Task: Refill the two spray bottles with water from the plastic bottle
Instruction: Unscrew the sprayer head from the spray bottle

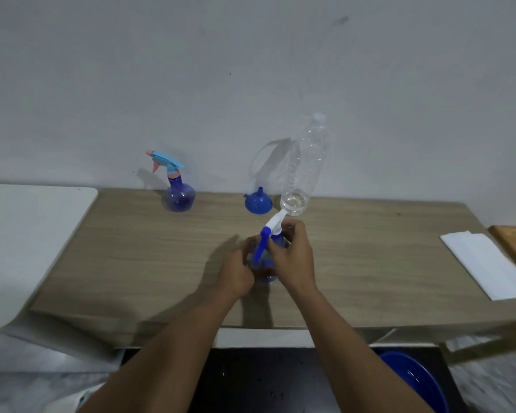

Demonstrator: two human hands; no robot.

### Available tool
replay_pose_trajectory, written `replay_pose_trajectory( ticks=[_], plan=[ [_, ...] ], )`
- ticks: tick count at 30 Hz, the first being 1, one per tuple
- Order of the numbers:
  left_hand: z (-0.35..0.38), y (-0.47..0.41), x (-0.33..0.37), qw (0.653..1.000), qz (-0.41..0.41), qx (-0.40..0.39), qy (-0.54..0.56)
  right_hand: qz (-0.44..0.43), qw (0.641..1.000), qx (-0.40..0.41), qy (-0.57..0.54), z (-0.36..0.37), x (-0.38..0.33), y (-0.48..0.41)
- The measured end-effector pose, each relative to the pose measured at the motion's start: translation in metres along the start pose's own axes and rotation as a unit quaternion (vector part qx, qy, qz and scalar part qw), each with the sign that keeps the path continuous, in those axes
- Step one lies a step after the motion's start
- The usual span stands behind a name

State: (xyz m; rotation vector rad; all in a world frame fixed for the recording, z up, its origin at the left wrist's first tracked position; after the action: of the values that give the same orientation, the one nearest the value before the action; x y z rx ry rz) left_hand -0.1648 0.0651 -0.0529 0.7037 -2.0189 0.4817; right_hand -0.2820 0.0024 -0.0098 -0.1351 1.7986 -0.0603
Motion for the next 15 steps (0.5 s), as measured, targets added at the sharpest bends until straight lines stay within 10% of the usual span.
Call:
replay_pose_trajectory(
  ticks=[15],
  plan=[
    [-0.0015,-0.0014,0.0021,0.999,0.012,-0.032,0.032,-0.029,0.999,-0.044,-0.001,-0.0007,0.0051,-0.0012]
  ],
)
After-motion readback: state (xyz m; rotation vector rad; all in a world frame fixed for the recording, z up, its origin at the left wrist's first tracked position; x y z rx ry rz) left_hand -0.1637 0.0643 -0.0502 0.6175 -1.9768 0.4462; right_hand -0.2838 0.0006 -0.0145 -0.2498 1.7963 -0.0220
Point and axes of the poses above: each hand's wrist, its own y-axis away from the middle knuckle, its own z-axis out of the palm, x = y × z, the point moved 4 cm from there along -y, towards the middle knuckle, and after that the axes turned 15 degrees about x, right-handed, at the moved point
